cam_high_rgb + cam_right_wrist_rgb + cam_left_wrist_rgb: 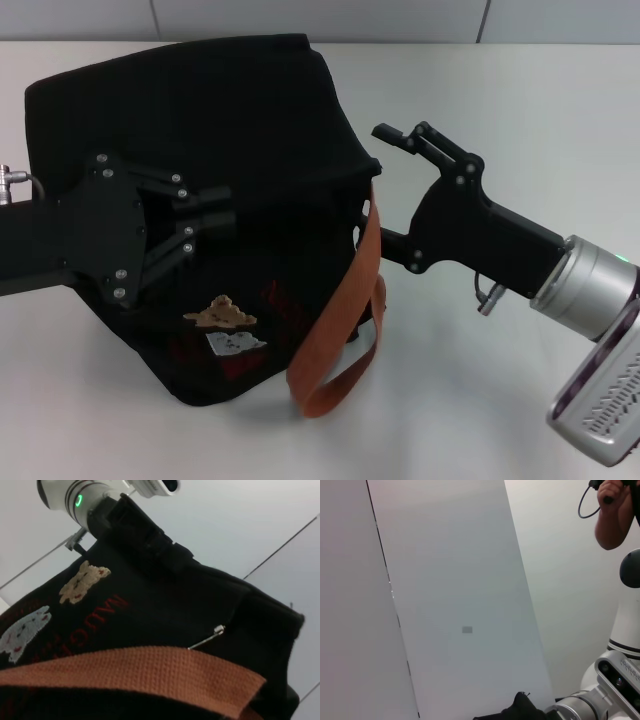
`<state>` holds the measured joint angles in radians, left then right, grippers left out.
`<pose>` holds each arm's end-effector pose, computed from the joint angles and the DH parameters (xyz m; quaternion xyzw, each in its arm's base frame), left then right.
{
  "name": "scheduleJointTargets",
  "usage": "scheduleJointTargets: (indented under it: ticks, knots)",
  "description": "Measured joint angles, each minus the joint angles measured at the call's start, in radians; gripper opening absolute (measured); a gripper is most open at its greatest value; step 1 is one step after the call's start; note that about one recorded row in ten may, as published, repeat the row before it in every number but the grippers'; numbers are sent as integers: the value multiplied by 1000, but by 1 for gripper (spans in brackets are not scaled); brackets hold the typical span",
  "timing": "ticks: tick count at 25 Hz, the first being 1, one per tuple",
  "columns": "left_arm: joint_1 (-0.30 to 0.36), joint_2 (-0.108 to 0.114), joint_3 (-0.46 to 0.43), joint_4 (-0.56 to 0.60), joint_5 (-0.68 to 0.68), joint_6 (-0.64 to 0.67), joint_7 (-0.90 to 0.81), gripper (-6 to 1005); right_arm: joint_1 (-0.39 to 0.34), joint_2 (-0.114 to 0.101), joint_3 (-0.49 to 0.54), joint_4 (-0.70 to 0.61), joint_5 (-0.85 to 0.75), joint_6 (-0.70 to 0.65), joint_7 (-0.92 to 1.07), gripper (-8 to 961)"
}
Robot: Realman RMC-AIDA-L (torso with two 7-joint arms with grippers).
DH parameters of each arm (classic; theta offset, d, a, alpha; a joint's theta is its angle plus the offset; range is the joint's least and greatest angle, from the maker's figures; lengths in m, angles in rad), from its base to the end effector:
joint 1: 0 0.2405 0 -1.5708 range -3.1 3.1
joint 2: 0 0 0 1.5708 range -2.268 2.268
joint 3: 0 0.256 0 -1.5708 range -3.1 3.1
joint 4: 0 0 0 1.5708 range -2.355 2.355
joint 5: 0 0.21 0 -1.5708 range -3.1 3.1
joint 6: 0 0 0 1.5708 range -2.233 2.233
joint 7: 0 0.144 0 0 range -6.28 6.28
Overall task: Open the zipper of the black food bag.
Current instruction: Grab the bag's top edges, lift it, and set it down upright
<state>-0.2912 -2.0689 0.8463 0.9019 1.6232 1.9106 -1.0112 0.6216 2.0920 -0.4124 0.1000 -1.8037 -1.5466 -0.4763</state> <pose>-0.2432 0.2626 0.0498 -0.9227 0.0573 -0.3537 0.1426 0.2230 0.2908 -0.0830 -0.8142 -0.3139 0.2806 0.3997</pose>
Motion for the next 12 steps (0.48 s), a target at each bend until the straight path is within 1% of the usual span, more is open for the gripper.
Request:
scheduleJointTargets:
  ticks: [4,6,12]
  knots:
    - [-2,-1,0,-1,0,1,0,103,18,0,19,34,0,16,-62,824]
    - [-2,-1,6,-1,0,1,0,103,33,0,59,68,-2,41,-112,822]
    - [-5,0,15,-3,5,1,0,103,62,0,93,103,-4,82,-142,818]
